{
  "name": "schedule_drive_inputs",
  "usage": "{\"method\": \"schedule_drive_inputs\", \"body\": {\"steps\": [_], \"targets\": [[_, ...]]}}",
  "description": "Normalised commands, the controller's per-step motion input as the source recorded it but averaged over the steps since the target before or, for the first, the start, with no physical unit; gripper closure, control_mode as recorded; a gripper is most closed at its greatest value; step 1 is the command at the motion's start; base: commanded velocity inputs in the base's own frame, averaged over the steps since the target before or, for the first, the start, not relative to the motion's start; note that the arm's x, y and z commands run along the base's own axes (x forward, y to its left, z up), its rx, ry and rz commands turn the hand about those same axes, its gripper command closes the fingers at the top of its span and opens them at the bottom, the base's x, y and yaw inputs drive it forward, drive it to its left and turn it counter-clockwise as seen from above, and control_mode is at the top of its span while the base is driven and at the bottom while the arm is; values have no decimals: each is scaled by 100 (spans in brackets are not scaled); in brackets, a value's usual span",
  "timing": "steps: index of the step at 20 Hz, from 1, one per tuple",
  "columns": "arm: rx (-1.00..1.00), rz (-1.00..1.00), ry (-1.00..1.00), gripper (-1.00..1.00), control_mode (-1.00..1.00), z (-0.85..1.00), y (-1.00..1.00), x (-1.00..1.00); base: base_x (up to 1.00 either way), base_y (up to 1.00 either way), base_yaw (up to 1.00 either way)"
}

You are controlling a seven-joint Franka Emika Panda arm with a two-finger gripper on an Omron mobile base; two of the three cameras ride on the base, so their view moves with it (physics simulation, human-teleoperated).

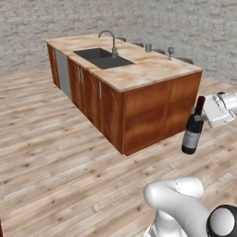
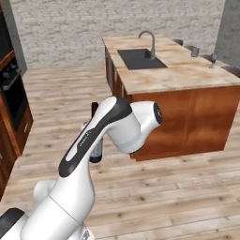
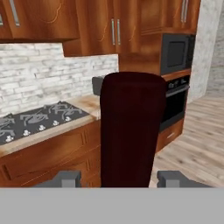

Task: There is a wine glass and glass cup on the dining counter. Place the wine bottle next to the wine glass and the juice bottle next to the glass cup.

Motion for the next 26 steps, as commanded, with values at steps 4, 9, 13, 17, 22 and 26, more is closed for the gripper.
{"method": "schedule_drive_inputs", "body": {"steps": [4,9,13,17,22,26], "targets": [[0,0,0,100,100,0,0,0,63,-48,0],[0,0,0,100,100,0,0,0,57,-50,0],[0,0,0,100,100,0,0,0,50,-50,0],[0,0,0,100,100,0,0,0,51,-51,0],[0,0,0,100,100,0,0,0,53,-51,0],[0,0,0,100,100,0,0,0,62,-47,0]]}}
